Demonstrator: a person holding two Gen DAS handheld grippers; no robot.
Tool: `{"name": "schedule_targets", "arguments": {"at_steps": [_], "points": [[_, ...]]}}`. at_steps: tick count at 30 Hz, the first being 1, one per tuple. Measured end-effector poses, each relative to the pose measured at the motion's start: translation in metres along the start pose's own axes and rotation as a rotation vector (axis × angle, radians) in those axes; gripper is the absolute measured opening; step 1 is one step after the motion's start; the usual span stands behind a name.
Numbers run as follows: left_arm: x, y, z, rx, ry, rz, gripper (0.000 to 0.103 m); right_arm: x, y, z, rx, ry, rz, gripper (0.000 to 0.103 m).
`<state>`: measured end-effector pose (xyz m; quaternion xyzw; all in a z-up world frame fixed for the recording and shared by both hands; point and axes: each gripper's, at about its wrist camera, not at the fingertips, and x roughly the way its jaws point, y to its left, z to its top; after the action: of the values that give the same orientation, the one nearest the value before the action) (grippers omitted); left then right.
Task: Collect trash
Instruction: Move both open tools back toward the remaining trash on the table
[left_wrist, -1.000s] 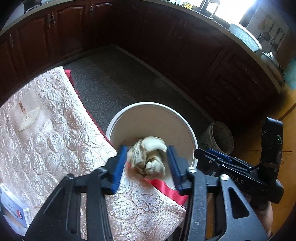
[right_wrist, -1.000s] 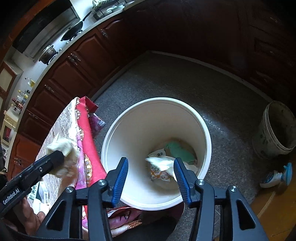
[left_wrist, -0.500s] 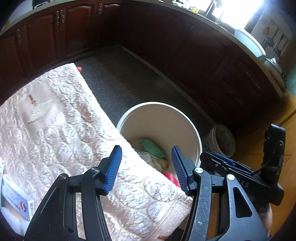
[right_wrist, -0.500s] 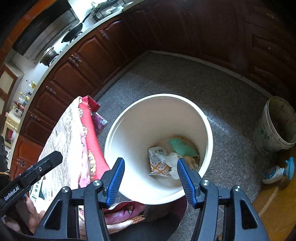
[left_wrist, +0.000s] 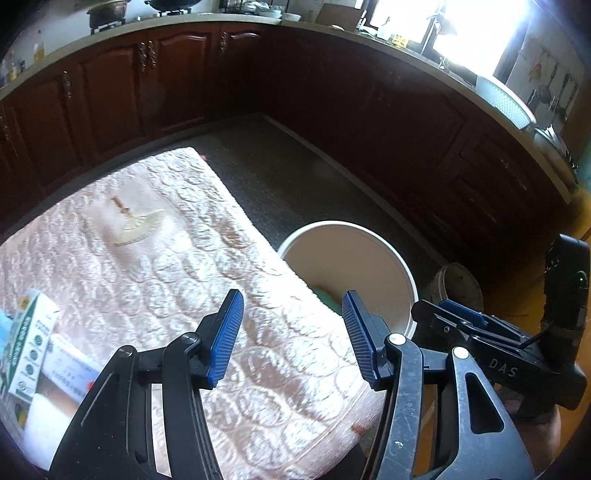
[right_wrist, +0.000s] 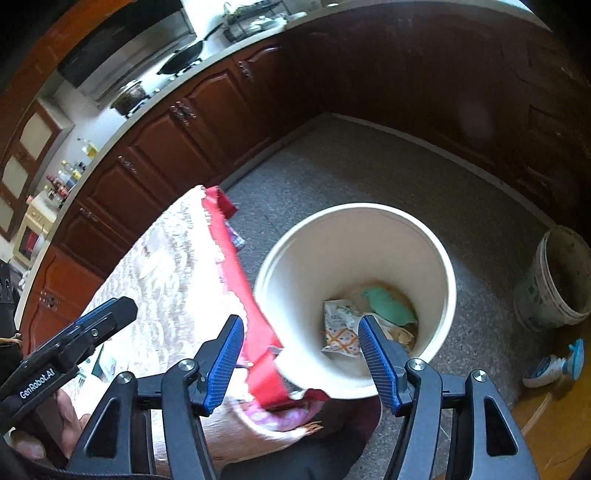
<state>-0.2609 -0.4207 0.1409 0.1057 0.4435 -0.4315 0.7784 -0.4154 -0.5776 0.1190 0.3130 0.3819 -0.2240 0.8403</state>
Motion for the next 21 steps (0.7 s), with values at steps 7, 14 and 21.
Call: {"name": "schedule_targets", "arguments": {"at_steps": [7,14,21], "points": [[-0.027,0.017,-0.008,-0.017,-0.038,0.057,0.054,-0.007,0.033,-0.004,-0.060,-0.017,0.020,0.067],[-0.050,0.038,-0.020,-0.044,-0.071,0.117,0.054,-0.004,0.062,-0.011,-0.107,-0.011,0.043,0.068],[-0.077,0.074,-0.037,-0.103,-0.086,0.155,0.054,-0.002,0.099,-0.020,-0.179,-0.005,0.075,0.072]]}}
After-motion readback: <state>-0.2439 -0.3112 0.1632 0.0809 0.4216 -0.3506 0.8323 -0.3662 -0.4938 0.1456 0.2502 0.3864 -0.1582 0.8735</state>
